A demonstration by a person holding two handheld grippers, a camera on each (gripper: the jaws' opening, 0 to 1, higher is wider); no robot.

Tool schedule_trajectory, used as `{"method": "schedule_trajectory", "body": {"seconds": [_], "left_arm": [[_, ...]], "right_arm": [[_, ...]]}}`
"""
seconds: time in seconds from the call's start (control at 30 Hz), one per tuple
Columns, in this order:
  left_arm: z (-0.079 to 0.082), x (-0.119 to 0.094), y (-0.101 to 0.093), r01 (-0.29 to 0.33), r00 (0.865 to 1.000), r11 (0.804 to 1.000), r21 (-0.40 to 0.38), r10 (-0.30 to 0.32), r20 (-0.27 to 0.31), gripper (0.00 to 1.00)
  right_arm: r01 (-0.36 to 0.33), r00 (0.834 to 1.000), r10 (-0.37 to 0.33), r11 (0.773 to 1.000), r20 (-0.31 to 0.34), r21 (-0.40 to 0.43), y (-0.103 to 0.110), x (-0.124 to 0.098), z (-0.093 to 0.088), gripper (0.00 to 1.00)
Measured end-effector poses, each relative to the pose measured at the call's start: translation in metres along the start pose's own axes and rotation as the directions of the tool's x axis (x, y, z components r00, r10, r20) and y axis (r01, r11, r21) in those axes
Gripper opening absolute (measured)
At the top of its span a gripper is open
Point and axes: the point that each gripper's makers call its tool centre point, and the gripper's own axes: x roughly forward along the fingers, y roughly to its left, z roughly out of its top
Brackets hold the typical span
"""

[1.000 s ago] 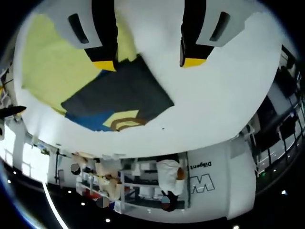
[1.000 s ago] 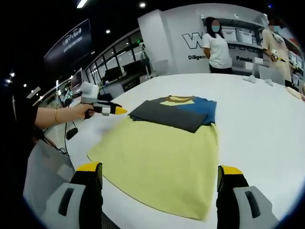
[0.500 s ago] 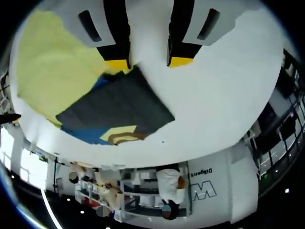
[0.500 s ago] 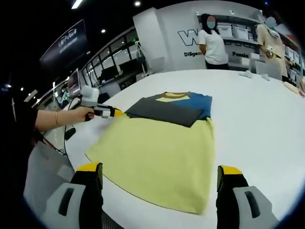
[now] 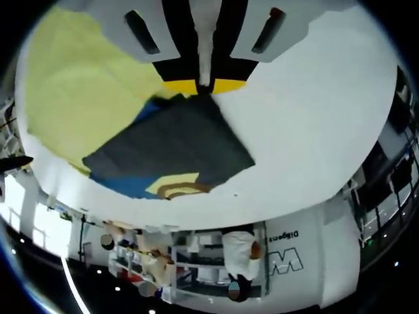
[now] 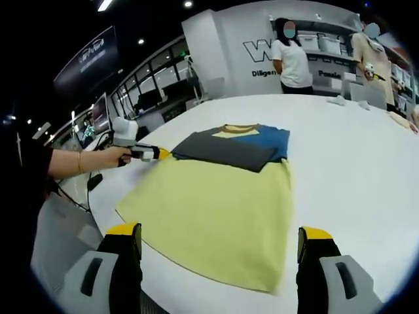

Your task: Fold the garment on the visible template until the final outline fits inside the template.

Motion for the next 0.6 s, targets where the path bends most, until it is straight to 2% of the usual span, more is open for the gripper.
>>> {"method": "schedule_trajectory", "body": {"seconds": [0.17, 0.23, 0.5, 0.6], "left_arm": [[0.001, -0.001, 0.002, -0.003, 1.0, 1.0, 0.001, 0.003, -0.002, 0.0], [-0.001, -0.003, 0.007, -0.025, 1.0, 0.998, 0.055, 0.026, -0.013, 0.0], [0.0, -0.004, 0.013, -0.028, 0.999, 0.998, 0.064, 0.029, -0.025, 0.0], [0.0, -0.006, 0.013, -0.034, 0.999, 0.995, 0.099, 0.038, -0.036, 0.0]], "right_arm": [[0.0, 1.0, 0.0, 1.0, -0.004, 0.001, -0.001, 0.001, -0.002, 0.97], [-0.001, 1.0, 0.001, 1.0, -0.007, 0.005, -0.001, 0.002, -0.003, 0.97], [-0.006, 1.0, 0.006, 1.0, -0.019, 0.003, -0.001, 0.002, -0.005, 0.97], [-0.005, 1.0, 0.006, 1.0, -0.023, 0.004, -0.002, 0.001, -0.006, 0.97]]}}
